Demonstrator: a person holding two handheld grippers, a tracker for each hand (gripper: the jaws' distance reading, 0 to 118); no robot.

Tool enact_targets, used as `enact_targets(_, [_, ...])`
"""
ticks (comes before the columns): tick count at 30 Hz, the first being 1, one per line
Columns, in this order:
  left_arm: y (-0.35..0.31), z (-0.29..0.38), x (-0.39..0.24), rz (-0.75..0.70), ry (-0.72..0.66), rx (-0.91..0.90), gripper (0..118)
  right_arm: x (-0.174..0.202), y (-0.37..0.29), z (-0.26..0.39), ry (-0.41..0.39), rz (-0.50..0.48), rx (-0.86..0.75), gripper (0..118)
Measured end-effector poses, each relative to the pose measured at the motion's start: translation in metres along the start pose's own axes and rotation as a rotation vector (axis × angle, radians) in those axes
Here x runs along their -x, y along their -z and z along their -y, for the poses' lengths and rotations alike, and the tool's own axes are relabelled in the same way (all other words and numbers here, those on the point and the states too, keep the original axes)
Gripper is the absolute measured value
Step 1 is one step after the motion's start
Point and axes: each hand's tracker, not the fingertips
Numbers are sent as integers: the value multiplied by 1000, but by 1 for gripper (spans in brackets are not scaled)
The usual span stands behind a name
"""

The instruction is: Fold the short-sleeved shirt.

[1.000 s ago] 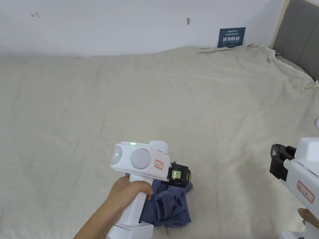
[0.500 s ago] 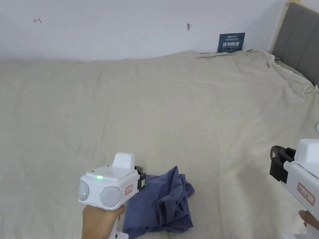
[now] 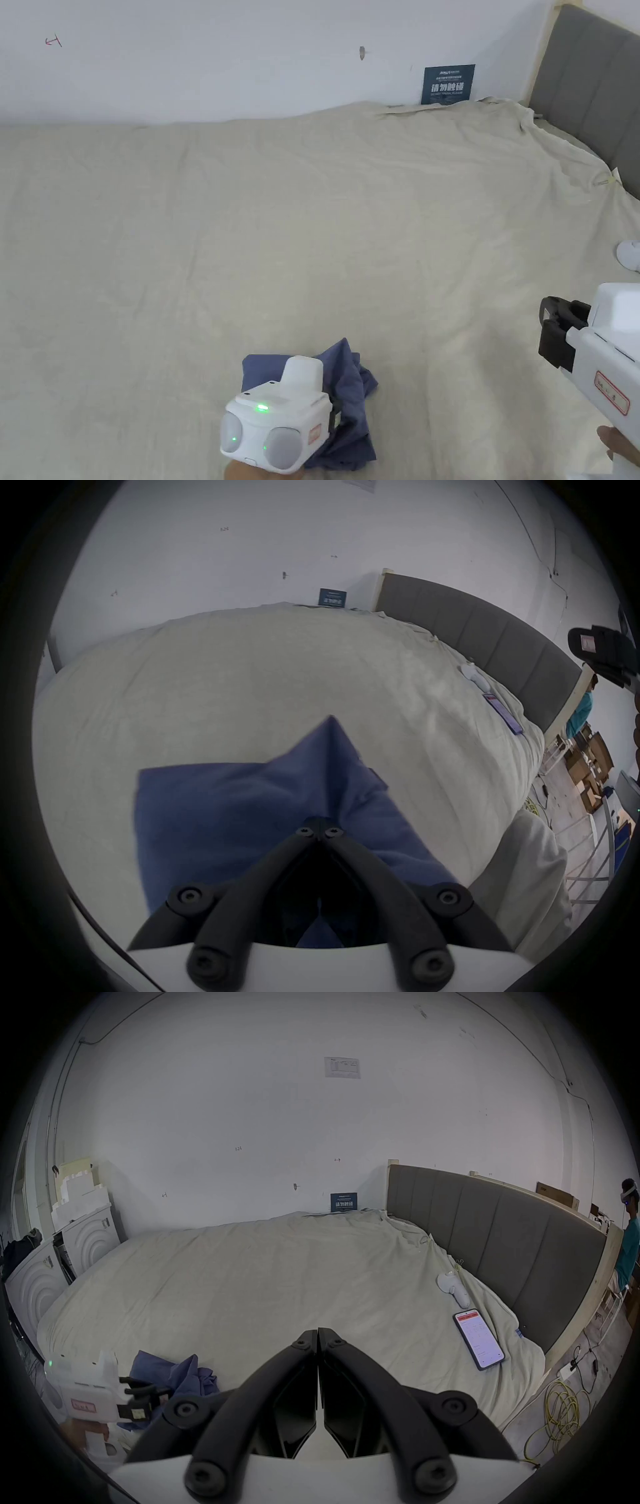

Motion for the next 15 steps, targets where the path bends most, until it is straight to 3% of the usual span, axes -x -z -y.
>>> enact_targets(15, [8,2,-51,101,5,-10,0,-11,-6,1,12,26,-3,0])
